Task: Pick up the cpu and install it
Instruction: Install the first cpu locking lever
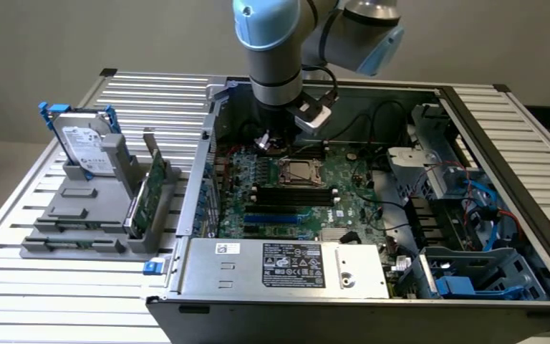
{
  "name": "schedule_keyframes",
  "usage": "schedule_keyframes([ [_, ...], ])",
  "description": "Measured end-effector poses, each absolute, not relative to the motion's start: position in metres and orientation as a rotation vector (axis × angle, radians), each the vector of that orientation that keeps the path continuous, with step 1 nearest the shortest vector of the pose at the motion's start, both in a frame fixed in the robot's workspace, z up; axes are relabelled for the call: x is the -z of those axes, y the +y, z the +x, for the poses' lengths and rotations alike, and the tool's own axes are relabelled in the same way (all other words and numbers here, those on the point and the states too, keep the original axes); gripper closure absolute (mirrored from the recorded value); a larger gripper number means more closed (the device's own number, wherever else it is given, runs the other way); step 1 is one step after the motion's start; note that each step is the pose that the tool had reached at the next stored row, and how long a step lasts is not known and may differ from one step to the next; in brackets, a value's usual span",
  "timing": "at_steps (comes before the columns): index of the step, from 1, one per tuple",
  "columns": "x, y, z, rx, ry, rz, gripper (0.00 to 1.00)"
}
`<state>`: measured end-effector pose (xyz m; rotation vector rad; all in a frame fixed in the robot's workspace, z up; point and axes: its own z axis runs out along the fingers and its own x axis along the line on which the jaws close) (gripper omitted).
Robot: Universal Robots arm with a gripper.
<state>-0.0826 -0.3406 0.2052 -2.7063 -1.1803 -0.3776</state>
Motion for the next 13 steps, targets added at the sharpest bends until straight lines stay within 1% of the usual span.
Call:
schedule_keyframes([
  [13,-0.2029,-0.3405,-0.0778,0.379,-1.176,-2.706,0.89],
])
